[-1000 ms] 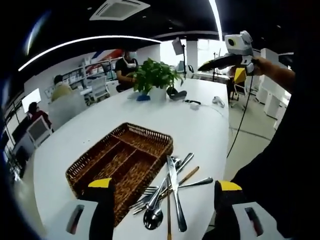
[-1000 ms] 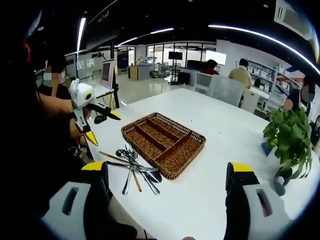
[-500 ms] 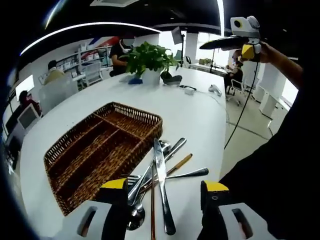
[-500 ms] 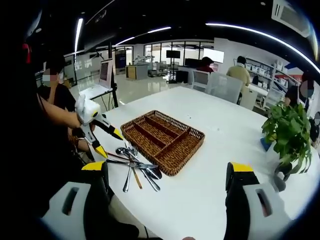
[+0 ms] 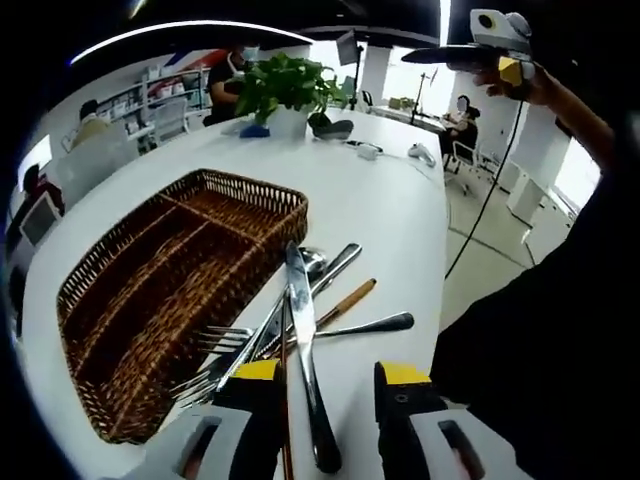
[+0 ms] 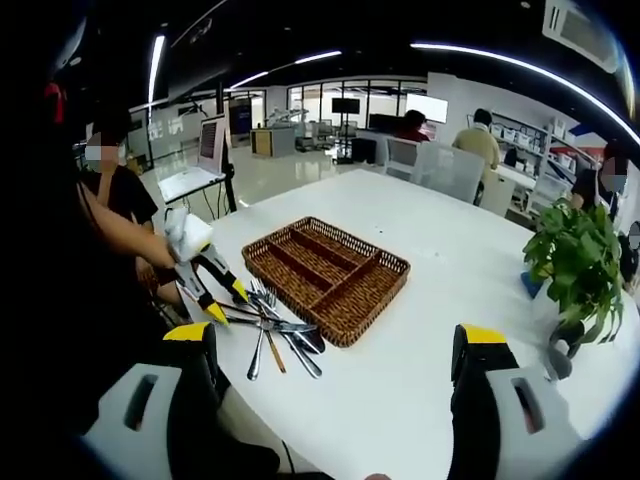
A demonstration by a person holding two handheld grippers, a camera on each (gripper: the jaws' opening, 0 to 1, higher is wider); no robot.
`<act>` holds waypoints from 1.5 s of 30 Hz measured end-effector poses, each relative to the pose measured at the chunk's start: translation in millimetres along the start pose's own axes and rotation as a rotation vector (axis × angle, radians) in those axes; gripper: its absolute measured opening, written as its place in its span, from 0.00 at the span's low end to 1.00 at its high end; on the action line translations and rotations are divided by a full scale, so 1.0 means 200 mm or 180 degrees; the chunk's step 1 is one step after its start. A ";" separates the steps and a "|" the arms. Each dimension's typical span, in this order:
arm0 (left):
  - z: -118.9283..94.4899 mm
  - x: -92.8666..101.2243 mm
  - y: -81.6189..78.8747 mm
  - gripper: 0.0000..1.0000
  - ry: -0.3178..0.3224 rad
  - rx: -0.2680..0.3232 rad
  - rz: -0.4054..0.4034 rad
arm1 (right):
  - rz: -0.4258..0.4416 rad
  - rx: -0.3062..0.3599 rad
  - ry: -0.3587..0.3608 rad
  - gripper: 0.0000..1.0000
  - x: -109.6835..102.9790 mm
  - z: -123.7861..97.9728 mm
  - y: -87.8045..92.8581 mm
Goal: Arrange the knives, forks, and spoons in their matching storage slots by inserting each utensil handle-first until every utensil is classified and aligned in the correct compartment
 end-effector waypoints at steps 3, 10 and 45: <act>0.04 0.00 0.03 0.31 0.0047 -0.0071 -0.0049 | -0.0002 -0.0017 0.0002 0.99 0.00 0.00 0.00; 0.09 -0.01 0.04 0.26 0.0090 -0.0136 -0.0269 | -0.0023 0.0020 0.0055 0.98 0.00 -0.02 0.00; 0.23 0.01 0.07 0.06 -0.0257 -0.0302 0.0499 | 0.0079 0.0048 0.0105 0.98 0.00 -0.05 0.04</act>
Point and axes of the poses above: the point that each gripper's makers call its tool centre point, and the gripper's own axes: z roughly forward along the fingers, x roughly to its right, y roughly out of its underside, the point moved 6 cm from there along -z, roughly backward along the fingers, and after that the axes turned 10 degrees about -y, right-handed, at the moved point
